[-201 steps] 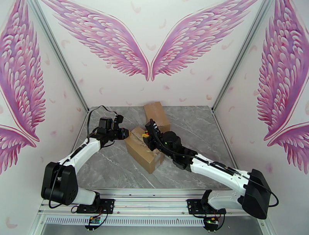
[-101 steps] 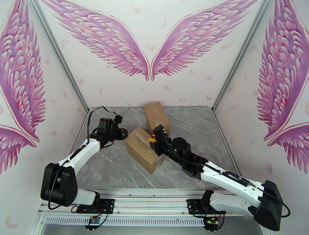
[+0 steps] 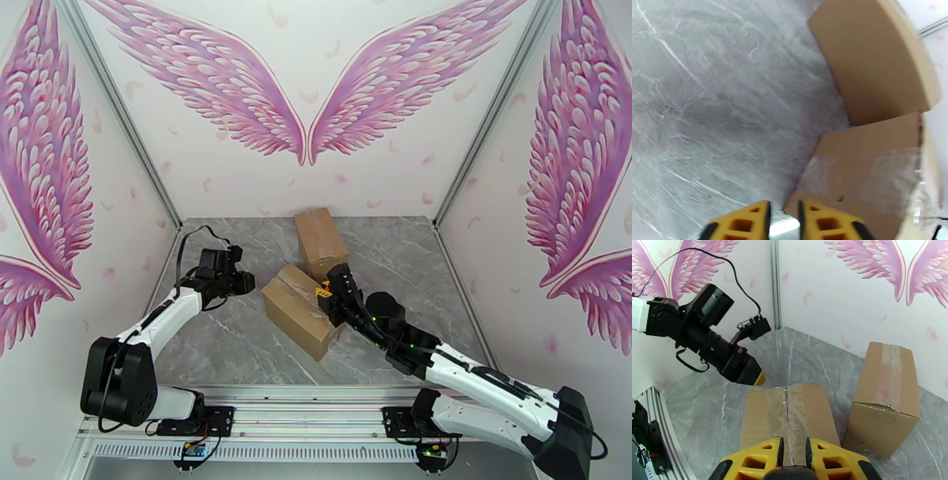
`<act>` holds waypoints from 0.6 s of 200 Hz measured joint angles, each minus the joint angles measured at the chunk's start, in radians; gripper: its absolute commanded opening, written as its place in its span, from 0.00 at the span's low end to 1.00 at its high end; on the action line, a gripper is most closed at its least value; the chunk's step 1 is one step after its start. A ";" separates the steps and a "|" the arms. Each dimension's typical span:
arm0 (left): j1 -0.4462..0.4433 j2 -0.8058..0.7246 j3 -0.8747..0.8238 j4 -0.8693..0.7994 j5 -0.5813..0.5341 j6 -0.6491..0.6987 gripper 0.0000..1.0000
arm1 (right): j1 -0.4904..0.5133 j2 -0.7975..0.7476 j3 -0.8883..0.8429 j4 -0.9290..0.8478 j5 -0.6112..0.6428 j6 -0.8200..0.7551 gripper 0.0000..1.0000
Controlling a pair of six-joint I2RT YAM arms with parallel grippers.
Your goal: Unpack the express box
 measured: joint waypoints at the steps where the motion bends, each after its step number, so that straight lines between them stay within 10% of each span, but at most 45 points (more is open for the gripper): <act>1: 0.000 -0.003 0.000 0.000 0.002 0.002 0.39 | 0.000 0.002 0.000 0.000 0.000 -0.001 0.00; 120: -0.132 0.077 0.084 -0.031 0.116 0.120 0.42 | 0.000 0.095 0.054 0.008 -0.029 -0.031 0.00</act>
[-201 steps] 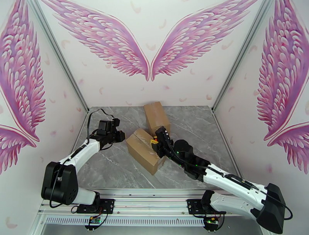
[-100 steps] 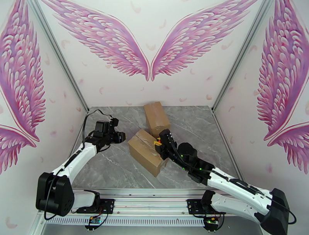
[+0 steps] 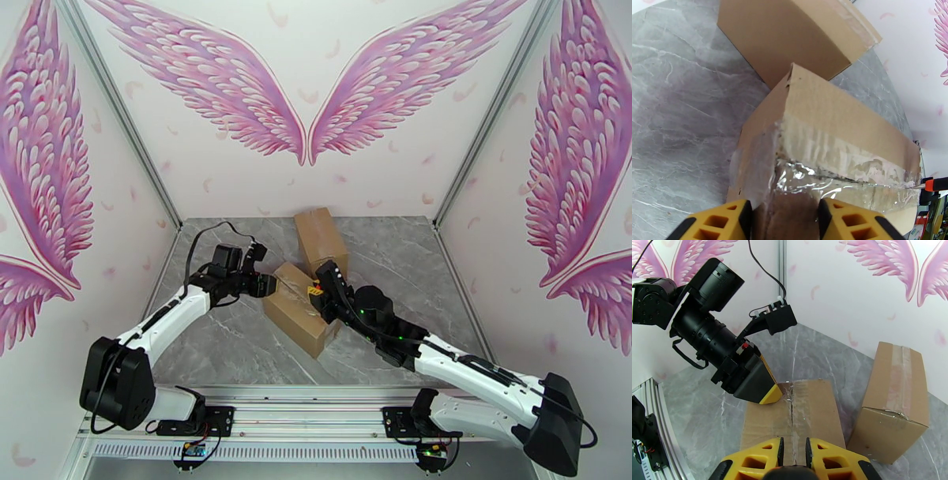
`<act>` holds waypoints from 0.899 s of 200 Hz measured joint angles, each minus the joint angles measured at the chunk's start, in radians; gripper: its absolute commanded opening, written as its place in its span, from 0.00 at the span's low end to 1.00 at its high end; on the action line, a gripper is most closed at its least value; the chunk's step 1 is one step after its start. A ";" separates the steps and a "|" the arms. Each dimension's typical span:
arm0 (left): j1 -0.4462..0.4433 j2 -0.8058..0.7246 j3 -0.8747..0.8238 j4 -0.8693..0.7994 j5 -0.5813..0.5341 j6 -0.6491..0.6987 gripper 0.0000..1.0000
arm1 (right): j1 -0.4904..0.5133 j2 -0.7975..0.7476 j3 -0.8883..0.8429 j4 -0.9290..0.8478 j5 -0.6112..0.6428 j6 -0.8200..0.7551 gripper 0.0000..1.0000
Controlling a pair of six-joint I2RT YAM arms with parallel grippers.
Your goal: Unpack the express box
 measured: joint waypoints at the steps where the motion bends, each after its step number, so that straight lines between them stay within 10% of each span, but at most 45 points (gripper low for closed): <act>1: 0.000 0.001 0.002 0.001 -0.001 0.001 0.42 | 0.000 0.000 0.000 0.000 0.000 0.000 0.00; 87: 0.014 0.022 0.010 0.072 -0.029 -0.037 0.07 | 0.000 -0.008 0.000 -0.003 0.019 -0.019 0.00; 180: 0.018 0.022 0.005 0.094 -0.026 -0.090 0.00 | 0.000 -0.164 -0.106 0.031 0.024 -0.003 0.00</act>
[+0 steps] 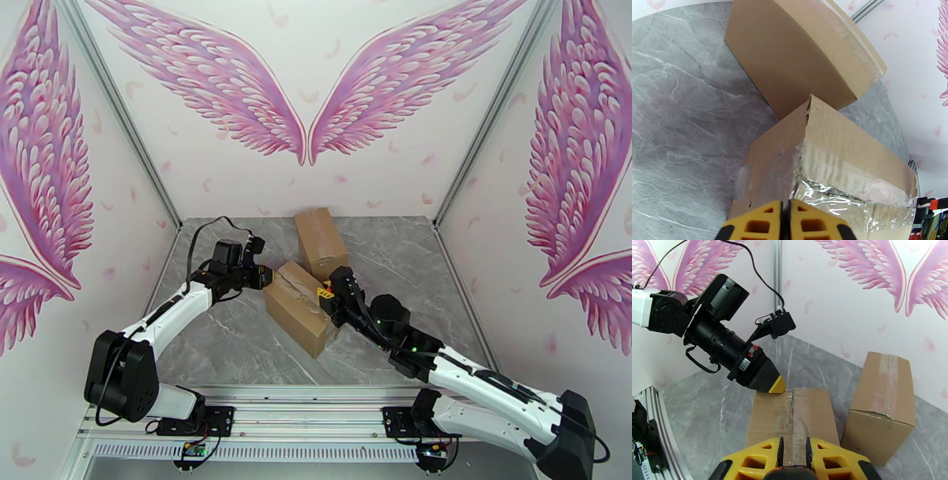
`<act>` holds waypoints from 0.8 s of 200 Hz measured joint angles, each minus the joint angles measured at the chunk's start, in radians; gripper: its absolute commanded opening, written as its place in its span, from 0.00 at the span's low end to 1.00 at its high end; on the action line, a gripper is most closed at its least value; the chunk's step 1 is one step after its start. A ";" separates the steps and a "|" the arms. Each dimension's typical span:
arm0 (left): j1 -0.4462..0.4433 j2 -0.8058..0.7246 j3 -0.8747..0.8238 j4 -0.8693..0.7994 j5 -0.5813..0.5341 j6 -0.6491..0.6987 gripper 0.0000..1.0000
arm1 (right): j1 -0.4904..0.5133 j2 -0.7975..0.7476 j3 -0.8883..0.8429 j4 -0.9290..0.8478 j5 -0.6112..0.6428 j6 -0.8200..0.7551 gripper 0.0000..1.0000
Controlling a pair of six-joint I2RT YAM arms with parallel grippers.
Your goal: Unpack the express box
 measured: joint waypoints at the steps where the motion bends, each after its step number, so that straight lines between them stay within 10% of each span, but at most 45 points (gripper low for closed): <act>1: 0.000 0.000 0.000 0.000 0.000 -0.001 0.00 | 0.000 -0.002 -0.001 0.000 0.000 0.000 0.00; 160: 0.029 0.013 -0.049 -0.029 -0.139 -0.029 0.00 | 0.000 -0.179 -0.089 -0.047 0.035 0.045 0.00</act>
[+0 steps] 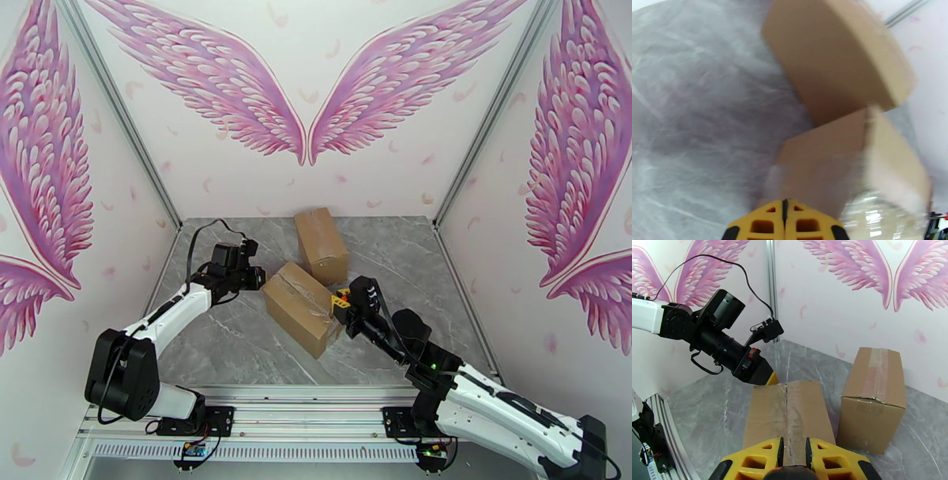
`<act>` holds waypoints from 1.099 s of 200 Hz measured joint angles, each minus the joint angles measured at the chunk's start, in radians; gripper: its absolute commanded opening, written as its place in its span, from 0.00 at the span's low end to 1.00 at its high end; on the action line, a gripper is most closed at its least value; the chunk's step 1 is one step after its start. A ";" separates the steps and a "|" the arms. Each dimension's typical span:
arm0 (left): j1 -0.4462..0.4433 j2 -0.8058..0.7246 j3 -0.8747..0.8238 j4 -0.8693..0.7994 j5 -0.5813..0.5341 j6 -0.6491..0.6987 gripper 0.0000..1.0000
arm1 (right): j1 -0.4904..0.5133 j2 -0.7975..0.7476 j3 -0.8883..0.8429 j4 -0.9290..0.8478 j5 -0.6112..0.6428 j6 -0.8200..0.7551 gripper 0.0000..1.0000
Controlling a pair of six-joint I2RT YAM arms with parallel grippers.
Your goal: Unpack the express box
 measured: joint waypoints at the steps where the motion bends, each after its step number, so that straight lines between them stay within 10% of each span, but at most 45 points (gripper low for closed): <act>1: 0.000 0.001 -0.002 -0.004 -0.002 0.000 0.00 | 0.000 0.000 0.000 0.000 0.000 0.000 0.00; 57: -0.007 0.003 -0.021 -0.057 -0.035 -0.003 0.00 | 0.000 -0.028 -0.010 -0.014 0.037 0.000 0.00; 126: -0.013 -0.185 -0.013 -0.063 -0.011 0.029 0.42 | 0.000 0.021 0.011 -0.010 0.033 -0.013 0.00; 220: -0.078 -0.060 0.042 -0.061 0.073 0.070 0.31 | 0.000 0.043 0.022 -0.002 0.029 -0.034 0.00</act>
